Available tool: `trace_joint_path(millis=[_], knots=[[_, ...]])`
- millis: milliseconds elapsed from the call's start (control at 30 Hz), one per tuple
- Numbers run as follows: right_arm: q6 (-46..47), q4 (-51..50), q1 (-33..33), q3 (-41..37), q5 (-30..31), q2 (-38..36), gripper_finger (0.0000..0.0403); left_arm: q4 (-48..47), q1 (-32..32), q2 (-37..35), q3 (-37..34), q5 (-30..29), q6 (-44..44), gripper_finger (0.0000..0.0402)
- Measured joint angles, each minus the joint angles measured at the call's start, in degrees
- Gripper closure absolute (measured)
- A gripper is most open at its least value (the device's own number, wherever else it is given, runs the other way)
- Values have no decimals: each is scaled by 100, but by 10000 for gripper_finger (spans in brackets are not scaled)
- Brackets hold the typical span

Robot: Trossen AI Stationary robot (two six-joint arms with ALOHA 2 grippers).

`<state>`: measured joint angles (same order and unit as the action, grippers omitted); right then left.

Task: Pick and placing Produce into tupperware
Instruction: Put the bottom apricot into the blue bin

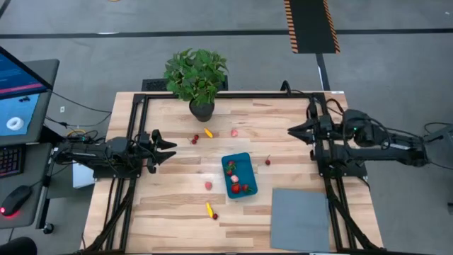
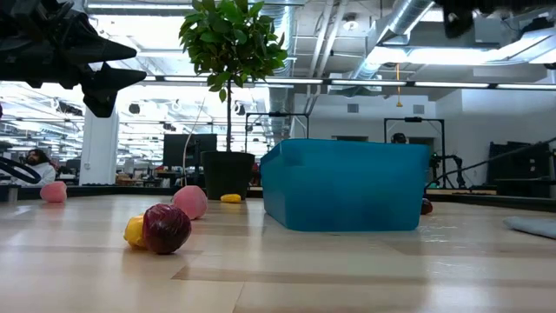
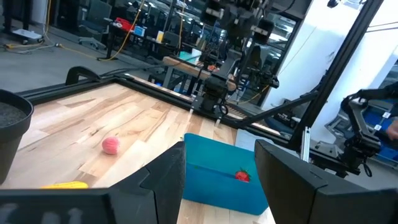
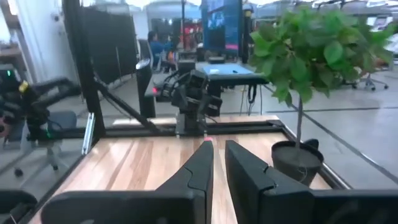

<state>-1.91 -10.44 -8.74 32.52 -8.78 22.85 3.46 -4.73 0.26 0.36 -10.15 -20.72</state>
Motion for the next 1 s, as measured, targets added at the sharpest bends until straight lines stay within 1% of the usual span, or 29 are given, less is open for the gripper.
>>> trace_joint_path(millis=[200, 333, 467, 733, 900, 1000], knots=[[331, 306, -2, -757, 5, -1017, 337, -2, 0, -1, 0, 31, 1, 221], [455, 242, -2, -1255, 302, -1547, 337, -2, 0, -1, 0, 25, 28, 221], [645, 364, 29, -1756, 307, -1916, 337, 0, 0, -1, 0, -15, 16, 221], [602, 985, 63, -2617, 324, -2177, 337, 0, 0, -1, 0, -22, 28, 221], [651, 1647, 86, -3168, 280, -2179, 337, 0, 0, -1, 1, -26, 29, 221], [690, 1462, 160, -3215, 288, -2174, 337, 5, 0, 1, 1, -83, -9, 221]])
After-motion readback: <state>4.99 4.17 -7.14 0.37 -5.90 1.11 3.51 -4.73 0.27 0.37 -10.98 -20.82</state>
